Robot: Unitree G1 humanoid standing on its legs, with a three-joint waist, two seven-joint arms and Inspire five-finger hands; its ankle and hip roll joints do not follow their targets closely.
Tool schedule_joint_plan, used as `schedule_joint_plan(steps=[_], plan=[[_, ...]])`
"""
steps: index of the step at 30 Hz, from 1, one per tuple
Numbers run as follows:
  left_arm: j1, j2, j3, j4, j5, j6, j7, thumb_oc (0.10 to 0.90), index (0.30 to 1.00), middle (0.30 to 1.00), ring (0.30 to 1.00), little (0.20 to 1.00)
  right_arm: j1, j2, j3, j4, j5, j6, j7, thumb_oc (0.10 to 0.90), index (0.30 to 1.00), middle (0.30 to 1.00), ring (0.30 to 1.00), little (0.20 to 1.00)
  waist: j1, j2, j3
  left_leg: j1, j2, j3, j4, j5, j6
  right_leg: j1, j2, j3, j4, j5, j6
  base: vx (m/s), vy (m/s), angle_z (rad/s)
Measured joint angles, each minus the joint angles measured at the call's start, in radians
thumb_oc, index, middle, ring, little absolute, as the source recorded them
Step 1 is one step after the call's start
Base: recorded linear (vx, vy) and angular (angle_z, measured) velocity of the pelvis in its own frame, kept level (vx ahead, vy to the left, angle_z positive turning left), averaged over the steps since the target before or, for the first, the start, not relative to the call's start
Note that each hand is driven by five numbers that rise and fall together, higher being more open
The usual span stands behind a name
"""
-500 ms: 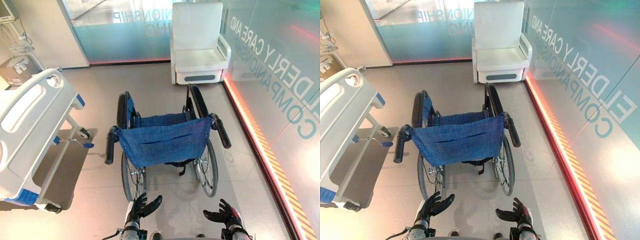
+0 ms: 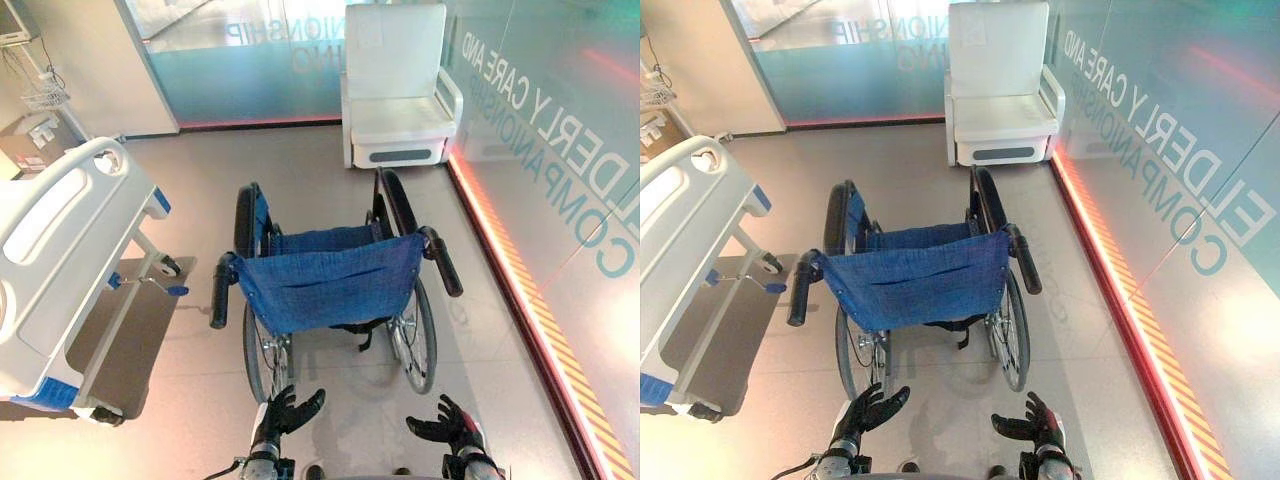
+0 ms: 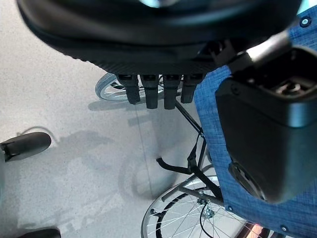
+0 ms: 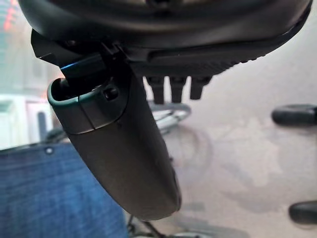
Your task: Push the wheelchair next to the bed
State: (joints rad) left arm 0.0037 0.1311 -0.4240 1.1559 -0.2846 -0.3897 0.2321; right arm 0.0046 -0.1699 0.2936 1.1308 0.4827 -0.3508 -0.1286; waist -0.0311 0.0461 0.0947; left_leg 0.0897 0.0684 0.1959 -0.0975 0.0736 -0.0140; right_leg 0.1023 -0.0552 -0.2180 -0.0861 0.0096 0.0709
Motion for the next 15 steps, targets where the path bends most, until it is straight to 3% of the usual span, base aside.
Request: schedule_joint_plan(steps=[6,12,15], plan=[[0.003,0.002,0.027,-0.023,-0.011,-0.001,0.015,0.800,0.900,0.900,0.900,0.900,-0.007,-0.013,-0.010,-0.043,0.079,-0.005,0.000,0.800,0.900,0.900,0.900,0.900,0.009,-0.003,0.002,0.007,0.000,-0.006,0.000,0.002,-0.002,0.014,0.001,-0.007,-0.002,0.002,0.004,0.02,-0.039,0.03],[0.026,0.066,0.218,-0.182,-0.115,-0.010,0.054,0.800,0.900,0.900,0.900,0.900,-0.015,-0.083,-0.128,-0.192,0.128,0.016,0.000,0.800,0.900,0.900,0.900,0.900,0.021,-0.032,0.017,0.024,0.002,-0.016,0.000,0.002,-0.003,0.038,0.004,-0.016,-0.002,0.001,0.003,0.02,-0.057,0.05],[0.006,0.133,0.315,-0.208,-0.148,-0.010,0.095,0.800,0.900,0.900,0.900,0.900,-0.067,-0.165,-0.207,-0.203,0.196,0.029,0.002,0.800,0.900,0.900,0.900,0.900,0.025,-0.040,0.021,0.031,0.000,-0.020,0.000,0.002,-0.002,0.047,0.001,-0.018,-0.003,0.002,0.004,0.05,-0.014,0.04]])
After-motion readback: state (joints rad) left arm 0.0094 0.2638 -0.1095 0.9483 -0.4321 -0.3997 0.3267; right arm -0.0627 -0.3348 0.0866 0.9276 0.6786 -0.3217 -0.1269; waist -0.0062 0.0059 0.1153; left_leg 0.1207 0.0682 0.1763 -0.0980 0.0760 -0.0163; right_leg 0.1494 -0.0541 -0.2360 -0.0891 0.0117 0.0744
